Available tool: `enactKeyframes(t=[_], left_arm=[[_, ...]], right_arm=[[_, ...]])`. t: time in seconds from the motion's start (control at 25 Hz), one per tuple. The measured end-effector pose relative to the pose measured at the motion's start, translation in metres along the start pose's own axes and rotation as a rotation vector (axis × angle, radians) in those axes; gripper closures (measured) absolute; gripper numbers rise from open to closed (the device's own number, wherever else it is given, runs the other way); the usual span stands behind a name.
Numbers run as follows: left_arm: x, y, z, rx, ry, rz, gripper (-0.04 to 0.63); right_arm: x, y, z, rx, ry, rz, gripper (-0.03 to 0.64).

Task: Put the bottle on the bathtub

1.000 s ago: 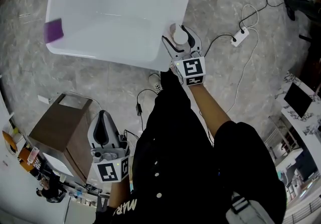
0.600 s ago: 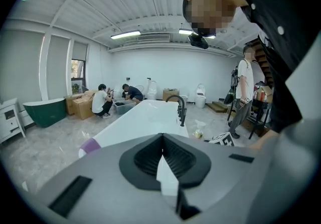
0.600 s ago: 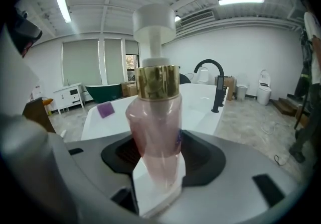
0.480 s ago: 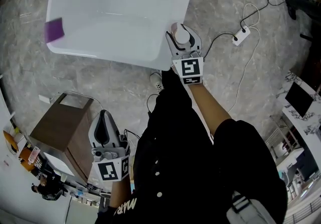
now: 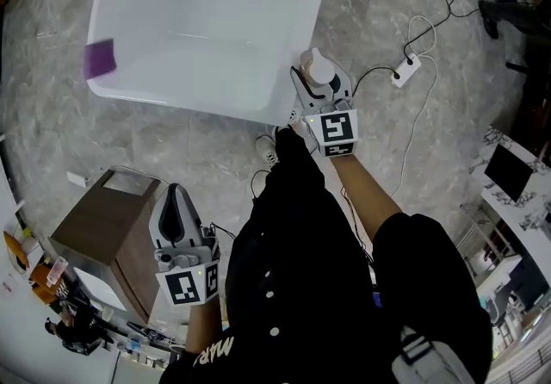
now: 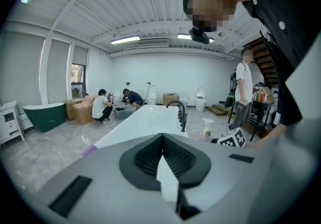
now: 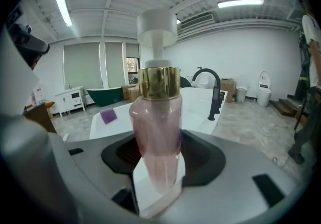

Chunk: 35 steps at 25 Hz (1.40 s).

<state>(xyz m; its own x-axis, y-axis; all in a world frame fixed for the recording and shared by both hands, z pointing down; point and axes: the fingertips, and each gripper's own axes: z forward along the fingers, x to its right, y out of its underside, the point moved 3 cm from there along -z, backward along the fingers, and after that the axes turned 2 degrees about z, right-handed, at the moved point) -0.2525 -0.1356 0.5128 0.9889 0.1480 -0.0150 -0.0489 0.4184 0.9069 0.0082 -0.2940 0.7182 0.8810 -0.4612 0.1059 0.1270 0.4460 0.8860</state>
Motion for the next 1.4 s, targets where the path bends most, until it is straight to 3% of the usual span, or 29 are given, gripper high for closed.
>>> enactKeyframes(t=[0.88,1.4], left_arm=[[-0.002,-0.107,-0.008,0.29,0.019,0.04,0.584],[-0.001,-0.157,-0.027,0.457,0.016,0.034,0.584]], right_arm=[[0.012,-0.23,-0.157,0.293,-0.005,-0.059,0.391],[0.015,-0.303,-0.231,0.421,0.016,-0.048,0.393]])
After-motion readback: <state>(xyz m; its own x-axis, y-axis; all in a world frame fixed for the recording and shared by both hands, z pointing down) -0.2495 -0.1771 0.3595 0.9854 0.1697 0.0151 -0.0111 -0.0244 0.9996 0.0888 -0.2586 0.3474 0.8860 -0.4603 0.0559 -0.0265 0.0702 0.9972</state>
